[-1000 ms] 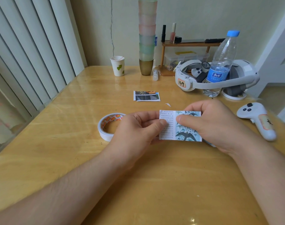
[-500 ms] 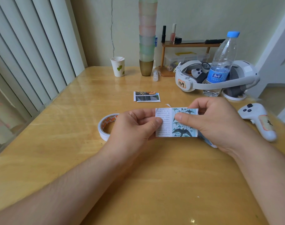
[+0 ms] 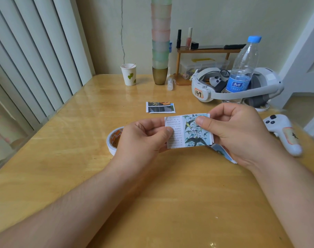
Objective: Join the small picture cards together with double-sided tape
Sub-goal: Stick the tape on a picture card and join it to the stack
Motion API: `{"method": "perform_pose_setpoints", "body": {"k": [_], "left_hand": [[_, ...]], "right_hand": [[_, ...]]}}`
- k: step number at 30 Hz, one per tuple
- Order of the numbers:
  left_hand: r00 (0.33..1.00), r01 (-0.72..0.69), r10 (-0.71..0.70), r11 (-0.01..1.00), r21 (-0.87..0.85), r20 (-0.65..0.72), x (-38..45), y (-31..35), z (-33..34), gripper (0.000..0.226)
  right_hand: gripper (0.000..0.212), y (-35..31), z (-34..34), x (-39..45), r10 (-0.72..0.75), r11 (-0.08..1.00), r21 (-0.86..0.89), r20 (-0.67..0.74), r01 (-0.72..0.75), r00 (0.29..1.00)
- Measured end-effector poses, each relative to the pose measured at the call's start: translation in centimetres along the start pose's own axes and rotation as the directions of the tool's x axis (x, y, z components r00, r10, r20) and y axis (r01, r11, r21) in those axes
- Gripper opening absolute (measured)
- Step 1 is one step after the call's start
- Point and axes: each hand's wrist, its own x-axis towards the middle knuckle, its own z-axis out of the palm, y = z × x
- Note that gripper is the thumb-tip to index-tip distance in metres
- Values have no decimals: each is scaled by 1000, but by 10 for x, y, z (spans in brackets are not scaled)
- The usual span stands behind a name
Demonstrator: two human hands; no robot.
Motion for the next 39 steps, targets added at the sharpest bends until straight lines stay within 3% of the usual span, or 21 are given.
{"method": "perform_pose_setpoints", "body": {"k": [13,27,31,34,39], "left_hand": [[998,70,-70,997,-44,-1,2,2,-1,16],[998,65,-64,995,-74,16,1,5,0,17],[998,58,-58,996,-73,-4,3,4,-2,16],[999,50,-49,997,-66,16,2,4,-2,17],[1000,21,-21,1000,-18,-10,3,2,-1,17]], "right_hand": [[17,3,2,1,7,999,36,-2,-7,1000],[29,4,1,1,-36,996,-81,-45,33,998],[50,4,6,0,134,973,176,92,-149,987],[35,7,17,-4,202,937,236,236,-258,951],[37,12,24,-3,155,942,274,161,-195,975]]}}
